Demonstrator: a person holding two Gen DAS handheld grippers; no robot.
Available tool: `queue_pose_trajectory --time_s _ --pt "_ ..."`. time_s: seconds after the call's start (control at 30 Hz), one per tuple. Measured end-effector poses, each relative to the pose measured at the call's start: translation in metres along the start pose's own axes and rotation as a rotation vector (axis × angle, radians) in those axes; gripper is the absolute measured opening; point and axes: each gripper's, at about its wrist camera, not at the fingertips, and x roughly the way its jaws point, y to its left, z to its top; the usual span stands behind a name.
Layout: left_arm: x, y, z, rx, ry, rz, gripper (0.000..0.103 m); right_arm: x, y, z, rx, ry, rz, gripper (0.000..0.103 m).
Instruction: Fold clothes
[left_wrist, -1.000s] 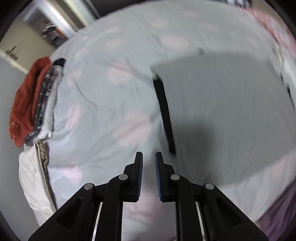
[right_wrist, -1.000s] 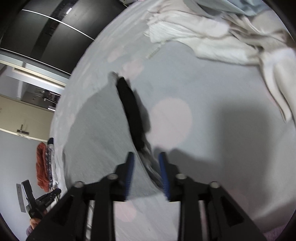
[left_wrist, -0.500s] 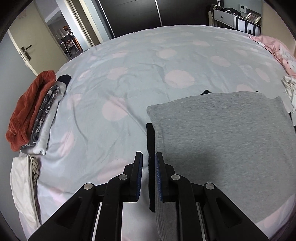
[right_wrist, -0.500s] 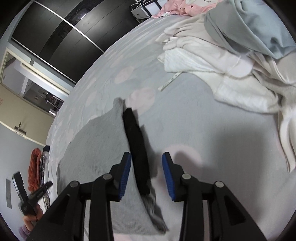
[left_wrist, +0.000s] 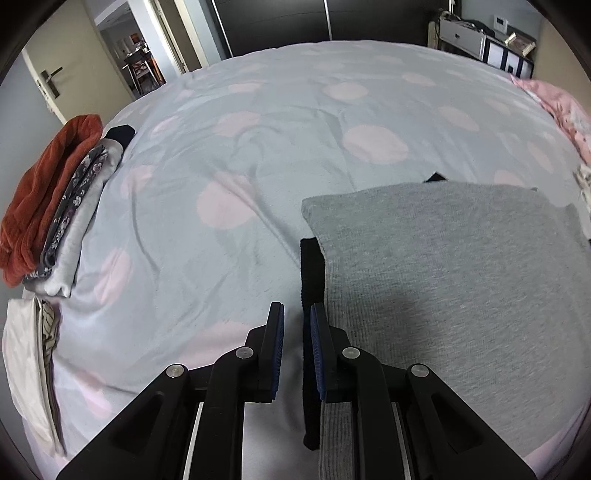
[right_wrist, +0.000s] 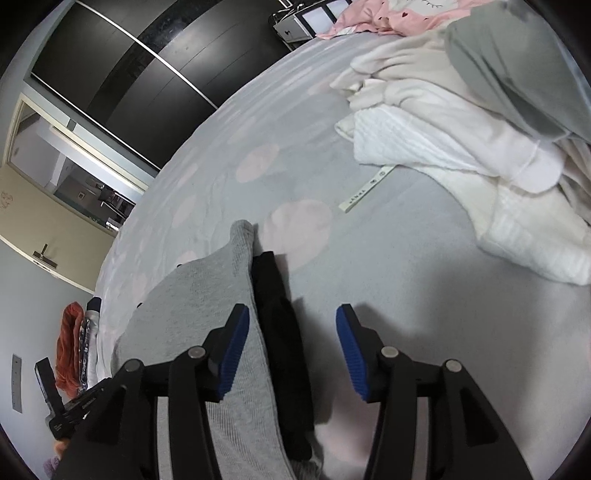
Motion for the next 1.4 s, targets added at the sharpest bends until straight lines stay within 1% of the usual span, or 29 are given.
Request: queue_pose_trajectory --time_s 0.1,0.17,0.27,0.33,0.37,0.47,0.53,0.63,0.7,0.73,0.83,1.03,1.23,1.4 --pt "0.001 0.002 -0.002 -0.022 0.015 -0.012 0.016 0.011 0.005 0.001 -0.025 0.027 0.021 0.048" --pt "0.002 0.006 -0.002 -0.046 0.019 -0.030 0.016 0.020 0.010 0.000 -0.051 0.053 0.009 0.048" --pt "0.006 0.013 0.000 -0.079 0.032 -0.053 0.016 0.025 0.013 -0.002 -0.077 0.045 -0.012 0.048" --pt "0.008 0.017 0.000 -0.096 0.039 -0.060 0.016 0.027 0.015 -0.003 -0.089 0.040 -0.026 0.045" --pt "0.009 0.018 0.001 -0.104 0.043 -0.064 0.016 0.029 0.016 -0.005 -0.101 0.036 -0.045 0.040" --pt "0.011 0.021 0.002 -0.129 0.053 -0.078 0.016 0.032 0.023 -0.009 -0.157 0.034 -0.090 0.036" --pt "0.011 0.023 0.002 -0.142 0.057 -0.088 0.016 0.034 0.030 -0.012 -0.195 0.030 -0.110 0.032" --pt "0.012 0.025 0.002 -0.157 0.065 -0.096 0.016 0.037 0.038 -0.016 -0.245 0.031 -0.124 0.022" --pt "0.012 0.027 0.001 -0.169 0.070 -0.100 0.016 0.038 0.044 -0.019 -0.282 0.025 -0.137 0.013" --pt "0.012 0.028 0.001 -0.172 0.071 -0.100 0.016 0.037 0.046 -0.019 -0.296 0.020 -0.142 0.012" --pt "0.011 0.032 0.001 -0.191 0.071 -0.101 0.016 0.032 0.053 -0.021 -0.320 0.002 -0.155 0.011" --pt "0.005 0.049 0.002 -0.246 0.049 -0.154 0.016 0.009 0.075 -0.022 -0.314 -0.021 -0.120 0.010" --pt "-0.003 0.066 0.004 -0.301 0.014 -0.223 0.016 0.001 0.123 -0.031 -0.356 -0.027 -0.142 0.010" --pt "-0.008 0.090 0.002 -0.381 -0.003 -0.288 0.016 0.005 0.172 -0.042 -0.401 -0.048 -0.143 0.010"
